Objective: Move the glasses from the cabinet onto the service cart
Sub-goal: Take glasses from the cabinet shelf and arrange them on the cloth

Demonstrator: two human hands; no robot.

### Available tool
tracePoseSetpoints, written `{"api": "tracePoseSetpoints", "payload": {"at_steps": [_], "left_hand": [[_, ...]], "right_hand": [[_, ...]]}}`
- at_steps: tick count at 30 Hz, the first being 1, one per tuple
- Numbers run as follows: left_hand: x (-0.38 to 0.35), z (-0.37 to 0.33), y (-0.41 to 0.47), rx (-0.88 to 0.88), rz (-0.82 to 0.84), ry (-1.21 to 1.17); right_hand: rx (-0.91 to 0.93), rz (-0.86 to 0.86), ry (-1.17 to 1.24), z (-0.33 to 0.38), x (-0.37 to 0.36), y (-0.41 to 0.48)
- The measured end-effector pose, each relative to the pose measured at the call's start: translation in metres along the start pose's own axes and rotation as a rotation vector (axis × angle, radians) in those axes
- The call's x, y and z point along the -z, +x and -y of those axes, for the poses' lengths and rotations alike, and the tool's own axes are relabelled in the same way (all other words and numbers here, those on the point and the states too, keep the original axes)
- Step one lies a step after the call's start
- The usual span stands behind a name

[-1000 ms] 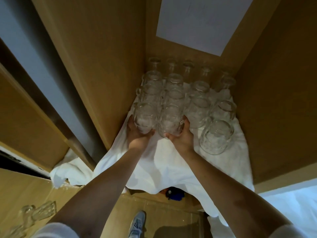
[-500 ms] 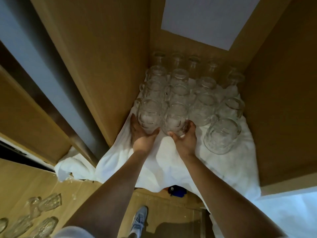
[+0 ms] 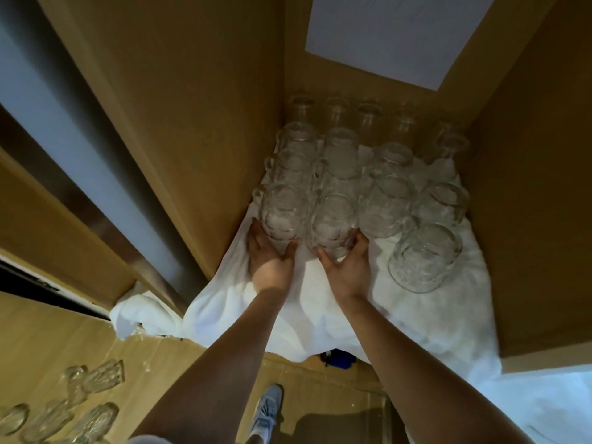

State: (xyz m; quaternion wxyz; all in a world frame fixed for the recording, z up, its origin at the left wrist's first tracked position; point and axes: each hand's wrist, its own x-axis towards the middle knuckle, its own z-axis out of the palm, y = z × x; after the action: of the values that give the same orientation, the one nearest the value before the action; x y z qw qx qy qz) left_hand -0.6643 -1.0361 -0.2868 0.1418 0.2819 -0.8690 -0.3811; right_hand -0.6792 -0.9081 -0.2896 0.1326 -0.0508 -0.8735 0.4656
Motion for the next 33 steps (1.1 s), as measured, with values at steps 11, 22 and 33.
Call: {"api": "tracePoseSetpoints", "payload": {"at_steps": [11,22,33], "left_hand": [[0.004,0.001,-0.007,-0.044,0.051,0.095],[-0.017,-0.015,-0.127,-0.468,0.136,-0.085],[-0.039,-0.117,-0.097,-0.435,0.56,-0.205]], "right_hand": [[-0.079,0.204,0.056,0.005,0.019,0.002],[-0.083,-0.003,-0.086,-0.023,0.103,-0.053],[-0.217,-0.042,0.019,-0.046,0.145,-0.019]]}}
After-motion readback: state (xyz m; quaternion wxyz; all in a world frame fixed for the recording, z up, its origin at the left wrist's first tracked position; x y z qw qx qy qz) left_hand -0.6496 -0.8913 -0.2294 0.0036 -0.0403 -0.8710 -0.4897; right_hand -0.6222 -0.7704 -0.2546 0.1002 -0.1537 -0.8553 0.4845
